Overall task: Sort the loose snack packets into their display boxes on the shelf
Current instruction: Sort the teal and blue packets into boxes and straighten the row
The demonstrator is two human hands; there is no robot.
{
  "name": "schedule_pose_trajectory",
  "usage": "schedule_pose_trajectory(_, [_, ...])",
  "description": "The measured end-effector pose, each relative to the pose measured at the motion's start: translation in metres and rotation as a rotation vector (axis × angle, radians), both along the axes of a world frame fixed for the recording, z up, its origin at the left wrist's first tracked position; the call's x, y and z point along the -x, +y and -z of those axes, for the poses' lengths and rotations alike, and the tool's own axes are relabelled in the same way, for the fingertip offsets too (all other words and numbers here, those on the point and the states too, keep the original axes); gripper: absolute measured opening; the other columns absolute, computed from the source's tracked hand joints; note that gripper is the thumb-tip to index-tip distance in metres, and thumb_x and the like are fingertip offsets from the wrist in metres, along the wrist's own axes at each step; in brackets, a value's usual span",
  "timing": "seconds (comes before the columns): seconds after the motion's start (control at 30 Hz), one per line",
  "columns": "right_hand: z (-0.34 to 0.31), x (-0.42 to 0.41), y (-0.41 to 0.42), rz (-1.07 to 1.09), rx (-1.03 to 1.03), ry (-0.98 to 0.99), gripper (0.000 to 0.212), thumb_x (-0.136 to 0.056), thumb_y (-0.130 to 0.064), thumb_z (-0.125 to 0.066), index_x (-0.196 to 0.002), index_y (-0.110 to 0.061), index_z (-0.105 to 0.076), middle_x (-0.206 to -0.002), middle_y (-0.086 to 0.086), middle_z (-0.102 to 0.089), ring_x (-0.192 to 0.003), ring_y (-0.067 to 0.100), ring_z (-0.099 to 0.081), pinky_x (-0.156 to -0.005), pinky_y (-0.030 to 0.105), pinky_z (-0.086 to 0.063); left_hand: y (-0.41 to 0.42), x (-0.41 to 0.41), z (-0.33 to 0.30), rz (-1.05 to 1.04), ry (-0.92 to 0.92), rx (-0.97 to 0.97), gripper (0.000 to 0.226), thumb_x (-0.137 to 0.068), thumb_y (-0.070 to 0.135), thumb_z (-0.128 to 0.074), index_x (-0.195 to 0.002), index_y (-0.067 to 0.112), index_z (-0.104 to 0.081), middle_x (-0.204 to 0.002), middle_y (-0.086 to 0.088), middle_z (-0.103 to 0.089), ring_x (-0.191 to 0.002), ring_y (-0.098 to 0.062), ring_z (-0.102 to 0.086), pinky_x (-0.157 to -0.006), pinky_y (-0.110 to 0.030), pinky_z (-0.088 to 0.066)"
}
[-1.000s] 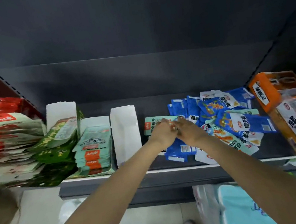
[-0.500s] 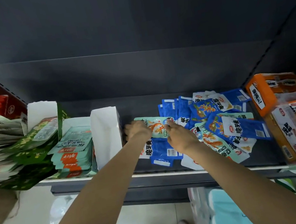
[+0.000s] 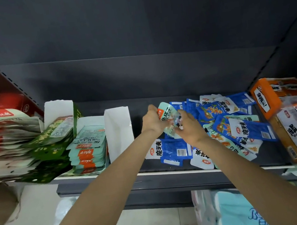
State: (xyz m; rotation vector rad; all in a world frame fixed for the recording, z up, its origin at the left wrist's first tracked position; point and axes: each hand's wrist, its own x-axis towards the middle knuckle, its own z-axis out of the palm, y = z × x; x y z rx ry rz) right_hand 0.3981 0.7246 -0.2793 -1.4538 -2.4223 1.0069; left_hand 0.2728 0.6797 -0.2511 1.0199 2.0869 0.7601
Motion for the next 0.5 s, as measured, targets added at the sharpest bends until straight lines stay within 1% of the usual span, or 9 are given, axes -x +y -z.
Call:
schedule_pose_trajectory(0.03, [-0.007, 0.000, -0.002, 0.047, -0.028, 0.052, 0.059, -0.090, -0.019, -0.060, -0.142, -0.015, -0.031, -0.134, 0.010, -0.044, -0.127, 0.026, -0.041, -0.101, 0.038, -0.039, -0.005, 0.003, -0.009, 0.047, 0.042, -0.048, 0.040, -0.078, 0.018, -0.076, -0.100, 0.011, -0.043, -0.096, -0.003, -0.059, -0.082, -0.013, -0.054, -0.064, -0.020, -0.040])
schedule_pose_trajectory(0.07, [-0.014, 0.000, -0.004, 0.072, -0.075, 0.069, 0.056, -0.090, -0.021, -0.061, -0.139, -0.017, -0.034, -0.132, 0.009, -0.045, -0.126, 0.026, -0.041, -0.100, 0.041, -0.040, -0.010, 0.006, -0.019, 0.093, 0.098, -0.098, 0.038, -0.076, 0.019, -0.078, -0.096, 0.012, -0.046, -0.095, -0.003, -0.061, -0.081, -0.013, -0.055, -0.062, -0.019, -0.041])
schedule_pose_trajectory(0.1, [-0.020, 0.002, -0.005, 0.077, -0.140, 0.060, 0.046, -0.090, -0.025, -0.061, -0.131, -0.019, -0.042, -0.126, 0.007, -0.050, -0.121, 0.027, -0.044, -0.096, 0.044, -0.043, -0.016, 0.011, -0.030, 0.130, 0.154, -0.147, 0.036, -0.074, 0.020, -0.079, -0.094, 0.012, -0.050, -0.095, -0.003, -0.064, -0.080, -0.013, -0.057, -0.062, -0.020, -0.043])
schedule_pose_trajectory(0.17, [-0.035, 0.010, -0.009, 0.081, -0.244, 0.087, 0.022, -0.089, -0.030, -0.063, -0.105, -0.019, -0.053, -0.109, 0.003, -0.061, -0.108, 0.026, -0.052, -0.084, 0.046, -0.048, -0.027, 0.024, -0.049, 0.187, 0.240, -0.219, 0.030, -0.075, 0.024, -0.078, -0.088, 0.015, -0.053, -0.096, -0.003, -0.068, -0.077, -0.012, -0.058, -0.062, -0.021, -0.044])
schedule_pose_trajectory(0.23, [-0.050, 0.023, -0.017, 0.086, -0.272, 0.196, 0.013, -0.088, -0.026, -0.065, -0.090, -0.017, -0.055, -0.097, 0.002, -0.066, -0.097, 0.025, -0.057, -0.074, 0.043, -0.051, -0.043, 0.042, -0.067, 0.241, 0.327, -0.282, 0.024, -0.079, 0.029, -0.074, -0.086, 0.016, -0.055, -0.096, -0.001, -0.069, -0.074, -0.009, -0.058, -0.058, -0.019, -0.044])
schedule_pose_trajectory(0.3, [-0.067, 0.042, -0.031, 0.073, -0.276, 0.263, 0.013, -0.087, -0.021, -0.066, -0.082, -0.012, -0.057, -0.085, 0.002, -0.066, -0.085, 0.025, -0.058, -0.067, 0.040, -0.050, -0.062, 0.063, -0.083, 0.260, 0.425, -0.346, 0.021, -0.084, 0.032, -0.068, -0.089, 0.013, -0.061, -0.095, -0.002, -0.071, -0.077, -0.016, -0.063, -0.064, -0.029, -0.050])
schedule_pose_trajectory(0.37, [-0.079, 0.066, -0.049, 0.053, -0.248, 0.326, 0.015, -0.086, -0.021, -0.067, -0.079, -0.009, -0.060, -0.075, 0.001, -0.066, -0.074, 0.025, -0.060, -0.064, 0.042, -0.050, -0.082, 0.087, -0.095, 0.250, 0.567, -0.381, 0.021, -0.088, 0.034, -0.062, -0.086, 0.013, -0.064, -0.083, -0.006, -0.070, -0.076, -0.026, -0.062, -0.069, -0.038, -0.049])
schedule_pose_trajectory(0.43, [-0.085, 0.092, -0.068, 0.023, -0.245, 0.369, 0.017, -0.085, -0.024, -0.068, -0.079, -0.009, -0.061, -0.073, 0.002, -0.067, -0.071, 0.026, -0.062, -0.064, 0.043, -0.051, -0.103, 0.112, -0.106, 0.242, 0.685, -0.421, 0.022, -0.091, 0.034, -0.059, -0.085, 0.014, -0.066, -0.074, -0.006, -0.069, -0.073, -0.030, -0.061, -0.069, -0.037, -0.048])
schedule_pose_trajectory(0.5, [-0.090, 0.117, -0.085, -0.003, -0.262, 0.402, 0.020, -0.085, -0.025, -0.068, -0.078, -0.008, -0.060, -0.072, 0.005, -0.067, -0.068, 0.025, -0.061, -0.064, 0.041, -0.050, -0.125, 0.134, -0.112, 0.250, 0.749, -0.500, 0.019, -0.091, 0.031, -0.059, -0.088, 0.016, -0.069, -0.073, -0.004, -0.070, -0.070, -0.029, -0.064, -0.064, -0.035, -0.048])
